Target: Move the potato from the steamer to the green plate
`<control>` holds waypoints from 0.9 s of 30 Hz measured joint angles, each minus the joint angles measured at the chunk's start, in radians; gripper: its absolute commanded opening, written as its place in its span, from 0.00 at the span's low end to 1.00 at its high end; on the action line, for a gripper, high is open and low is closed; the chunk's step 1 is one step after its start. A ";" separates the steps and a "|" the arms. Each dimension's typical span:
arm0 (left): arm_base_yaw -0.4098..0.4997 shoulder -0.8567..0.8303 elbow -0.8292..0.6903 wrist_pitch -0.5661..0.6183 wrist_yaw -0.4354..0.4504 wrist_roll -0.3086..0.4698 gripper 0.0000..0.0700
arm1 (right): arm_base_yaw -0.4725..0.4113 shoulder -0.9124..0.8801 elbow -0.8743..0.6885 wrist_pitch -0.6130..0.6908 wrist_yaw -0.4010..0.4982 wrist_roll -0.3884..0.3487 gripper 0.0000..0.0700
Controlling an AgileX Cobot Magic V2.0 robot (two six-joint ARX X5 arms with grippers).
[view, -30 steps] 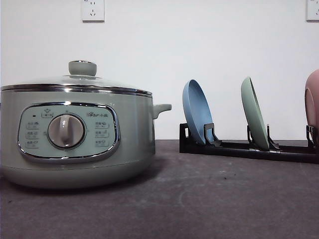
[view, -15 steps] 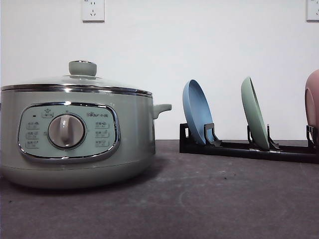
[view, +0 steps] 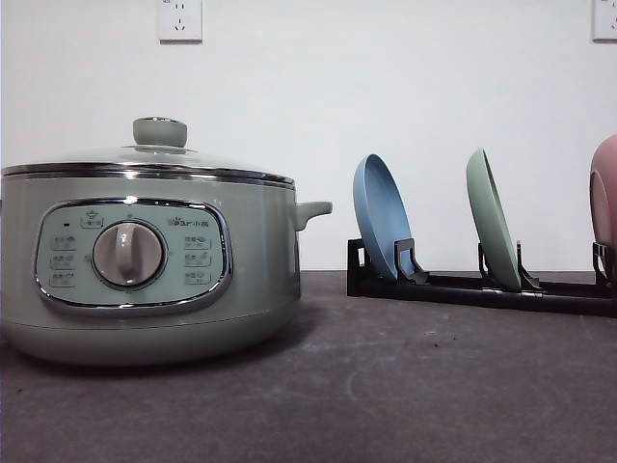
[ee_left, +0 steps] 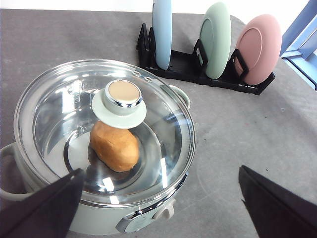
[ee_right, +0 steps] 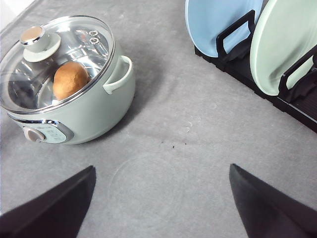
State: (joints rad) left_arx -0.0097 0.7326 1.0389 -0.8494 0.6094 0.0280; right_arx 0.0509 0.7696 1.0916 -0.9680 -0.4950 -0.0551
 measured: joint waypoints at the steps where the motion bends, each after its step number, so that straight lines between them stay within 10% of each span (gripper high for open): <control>1: 0.000 0.000 0.000 0.000 0.000 0.000 0.91 | 0.000 0.000 0.000 0.004 0.000 0.003 0.78; 14: 0.000 0.000 0.000 0.000 0.000 0.000 0.91 | 0.000 0.180 0.150 0.199 0.018 0.200 0.78; 27: 0.000 0.000 0.000 0.000 0.000 0.000 0.91 | 0.008 0.636 0.478 0.228 0.099 0.247 0.78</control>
State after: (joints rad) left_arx -0.0097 0.7326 1.0389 -0.8494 0.6094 0.0280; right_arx 0.0592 1.4061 1.5699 -0.7403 -0.3964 0.1917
